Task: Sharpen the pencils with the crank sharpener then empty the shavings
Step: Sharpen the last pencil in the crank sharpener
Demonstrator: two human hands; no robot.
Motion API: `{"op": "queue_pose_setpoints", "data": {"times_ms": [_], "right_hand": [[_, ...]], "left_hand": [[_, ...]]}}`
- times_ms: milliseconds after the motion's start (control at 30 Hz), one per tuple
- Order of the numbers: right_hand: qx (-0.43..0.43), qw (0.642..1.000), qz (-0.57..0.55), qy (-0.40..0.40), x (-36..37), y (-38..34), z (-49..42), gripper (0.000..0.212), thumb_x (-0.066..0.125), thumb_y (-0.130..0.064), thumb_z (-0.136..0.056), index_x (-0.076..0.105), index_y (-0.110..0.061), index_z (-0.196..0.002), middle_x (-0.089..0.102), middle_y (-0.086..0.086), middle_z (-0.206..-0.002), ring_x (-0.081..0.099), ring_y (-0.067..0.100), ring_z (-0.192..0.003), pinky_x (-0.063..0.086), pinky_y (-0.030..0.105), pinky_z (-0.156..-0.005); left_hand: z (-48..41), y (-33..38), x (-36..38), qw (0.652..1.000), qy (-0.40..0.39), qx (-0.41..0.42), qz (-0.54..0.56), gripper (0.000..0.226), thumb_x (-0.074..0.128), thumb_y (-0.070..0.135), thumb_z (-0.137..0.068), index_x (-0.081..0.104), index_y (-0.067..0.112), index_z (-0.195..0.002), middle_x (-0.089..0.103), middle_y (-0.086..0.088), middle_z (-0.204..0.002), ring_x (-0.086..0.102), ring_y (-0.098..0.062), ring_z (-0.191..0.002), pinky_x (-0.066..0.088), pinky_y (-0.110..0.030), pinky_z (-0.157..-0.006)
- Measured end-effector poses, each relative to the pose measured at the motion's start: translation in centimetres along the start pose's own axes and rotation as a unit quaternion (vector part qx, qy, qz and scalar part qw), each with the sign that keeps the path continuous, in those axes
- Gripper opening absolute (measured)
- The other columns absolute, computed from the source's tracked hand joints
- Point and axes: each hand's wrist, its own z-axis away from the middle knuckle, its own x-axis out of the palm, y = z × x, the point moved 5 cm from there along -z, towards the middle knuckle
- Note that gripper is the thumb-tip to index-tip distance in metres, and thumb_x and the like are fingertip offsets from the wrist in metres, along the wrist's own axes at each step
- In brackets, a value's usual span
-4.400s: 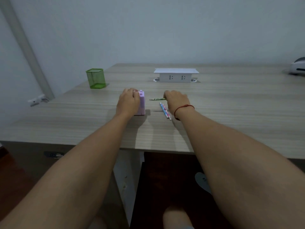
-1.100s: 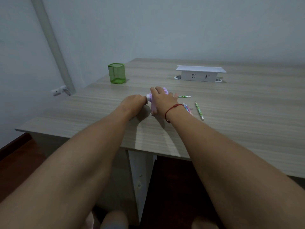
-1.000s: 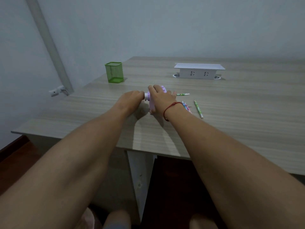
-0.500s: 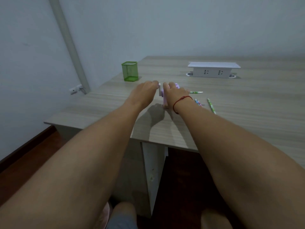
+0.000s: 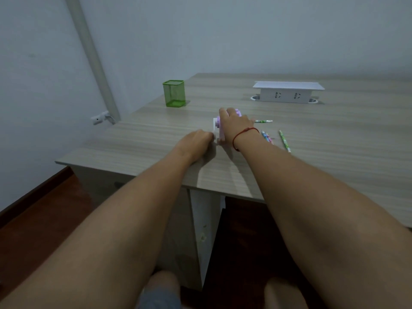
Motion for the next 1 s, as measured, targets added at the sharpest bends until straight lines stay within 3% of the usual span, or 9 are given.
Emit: {"op": "queue_pose_setpoints", "data": {"times_ms": [267,533,700,800,933,1000], "right_hand": [[-0.046,0.998,-0.016,0.028,0.6,0.3,-0.4,0.083,0.074,-0.039,-0.068,0.034,-0.016,-0.137,0.041,0.008,-0.14,0.047,0.035,-0.123,0.038,0.059,-0.102],[-0.053,0.998,-0.002,0.031,0.4,0.8,-0.5,0.085,0.074,-0.042,-0.069,0.033,-0.016,-0.138,0.04,0.007,-0.14,0.048,0.034,-0.122,0.038,0.056,-0.102],[-0.033,0.999,0.031,0.007,-0.1,0.6,-0.2,0.089,0.075,-0.047,-0.069,0.029,-0.02,-0.141,0.036,0.007,-0.142,0.049,0.039,-0.12,0.041,0.056,-0.099],[-0.027,0.999,0.043,-0.002,-0.7,0.4,0.1,0.083,0.069,-0.04,-0.078,0.026,-0.018,-0.145,0.035,0.009,-0.143,0.046,0.038,-0.124,0.041,0.052,-0.1],[-0.031,0.999,0.028,0.021,-0.8,0.2,0.0,0.054,0.056,-0.029,-0.089,0.035,-0.014,-0.137,0.04,0.01,-0.138,0.045,0.035,-0.127,0.043,0.048,-0.099],[-0.028,0.999,0.019,0.016,-0.5,0.4,-0.4,0.053,0.058,-0.026,-0.088,0.036,-0.013,-0.136,0.041,0.009,-0.138,0.044,0.032,-0.129,0.043,0.047,-0.099]], "left_hand": [[-3.6,-1.3,0.0,0.998,-0.041,0.01,-0.049,0.022,0.055,0.018,-0.09,0.065,0.007,-0.107,0.066,-0.016,-0.107,0.062,-0.032,-0.097,0.05,-0.039,-0.086],[-7.2,-2.0,-2.5,0.993,0.047,0.037,-0.1,0.023,0.044,0.005,-0.093,0.059,0.003,-0.11,0.062,-0.025,-0.109,0.06,-0.041,-0.102,0.045,-0.042,-0.079],[-6.5,-1.8,-4.5,0.985,0.11,0.084,-0.099,0.024,0.039,0.01,-0.099,0.058,-0.001,-0.109,0.064,-0.028,-0.102,0.06,-0.044,-0.093,0.044,-0.044,-0.071],[-5.3,-1.0,-4.9,0.985,0.127,0.084,-0.08,0.025,0.038,0.012,-0.1,0.057,0.0,-0.11,0.064,-0.027,-0.103,0.06,-0.044,-0.095,0.044,-0.046,-0.073],[-3.6,-0.4,-5.0,0.983,0.138,0.094,-0.072,0.022,0.037,0.011,-0.099,0.057,0.002,-0.106,0.065,-0.025,-0.1,0.061,-0.042,-0.093,0.042,-0.043,-0.071],[-2.3,0.0,-4.3,0.983,0.14,0.105,-0.061,0.019,0.039,0.007,-0.097,0.057,0.004,-0.103,0.066,-0.023,-0.099,0.061,-0.041,-0.092,0.042,-0.043,-0.071]]}}
